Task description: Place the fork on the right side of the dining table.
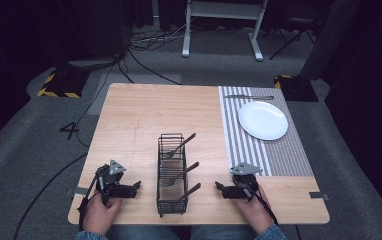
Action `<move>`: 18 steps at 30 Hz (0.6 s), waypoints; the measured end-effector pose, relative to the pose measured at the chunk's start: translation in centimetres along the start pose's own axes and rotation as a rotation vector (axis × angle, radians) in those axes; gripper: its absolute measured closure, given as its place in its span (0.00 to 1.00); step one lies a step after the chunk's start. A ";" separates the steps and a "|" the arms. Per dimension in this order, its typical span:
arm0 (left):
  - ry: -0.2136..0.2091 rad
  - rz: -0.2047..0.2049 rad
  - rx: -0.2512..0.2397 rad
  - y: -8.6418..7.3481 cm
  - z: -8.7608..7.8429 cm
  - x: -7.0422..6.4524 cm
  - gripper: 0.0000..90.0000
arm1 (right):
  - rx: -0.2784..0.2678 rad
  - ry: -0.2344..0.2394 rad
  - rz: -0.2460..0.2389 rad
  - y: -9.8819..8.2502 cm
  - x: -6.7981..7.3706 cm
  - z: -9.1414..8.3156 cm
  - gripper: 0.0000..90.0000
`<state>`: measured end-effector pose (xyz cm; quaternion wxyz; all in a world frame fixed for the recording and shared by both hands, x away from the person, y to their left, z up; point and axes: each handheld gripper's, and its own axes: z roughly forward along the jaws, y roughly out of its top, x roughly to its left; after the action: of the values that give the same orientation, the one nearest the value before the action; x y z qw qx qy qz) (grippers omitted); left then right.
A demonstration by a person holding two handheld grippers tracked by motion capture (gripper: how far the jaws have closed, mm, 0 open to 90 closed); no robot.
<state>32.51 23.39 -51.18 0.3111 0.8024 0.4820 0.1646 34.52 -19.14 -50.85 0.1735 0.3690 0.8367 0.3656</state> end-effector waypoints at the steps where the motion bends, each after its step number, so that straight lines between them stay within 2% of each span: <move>1: 0.000 0.005 -0.001 0.0 0.0 0.0 0.00 | -0.001 0.002 -0.002 0.0 0.0 -0.1 0.25; 4: -0.005 0.011 -0.004 0.1 0.1 0.1 0.00 | 0.012 0.003 -0.004 0.1 0.0 -0.4 0.36; 5: -0.005 0.011 -0.004 0.1 0.1 0.1 0.00 | 0.012 0.003 -0.004 0.1 0.0 -0.4 0.36; 6: -0.006 0.014 -0.003 0.1 0.1 0.1 0.00 | 0.038 0.010 -0.009 0.4 0.1 -0.7 0.44; 9: -0.013 0.018 -0.002 0.2 0.2 0.2 0.00 | 0.053 0.045 -0.006 1.0 0.2 -1.3 0.45; 11: -0.013 0.018 -0.002 0.2 0.2 0.2 0.00 | 0.047 0.052 -0.005 1.4 0.3 -1.6 0.46; 12: -0.013 0.018 -0.002 0.2 0.2 0.2 0.00 | 0.032 0.067 -0.006 2.3 0.3 -2.4 0.47; 15: -0.013 0.018 -0.002 0.2 0.2 0.2 0.00 | 0.010 0.091 -0.009 3.8 0.3 -3.4 0.48; 16: -0.013 0.018 -0.002 0.2 0.2 0.2 0.00 | 0.010 0.091 -0.009 3.8 0.3 -3.4 0.48; 17: -0.012 0.018 0.000 0.2 0.2 0.2 0.00 | -0.007 0.109 -0.018 4.9 0.2 -4.0 0.48; 18: -0.012 0.018 0.000 0.2 0.2 0.2 0.00 | -0.012 0.116 -0.017 5.3 0.1 -4.1 0.48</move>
<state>32.86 23.38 -51.18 0.3125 0.8078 0.4727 0.1626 34.72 -18.58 -44.17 0.1304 0.3390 0.8462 0.3899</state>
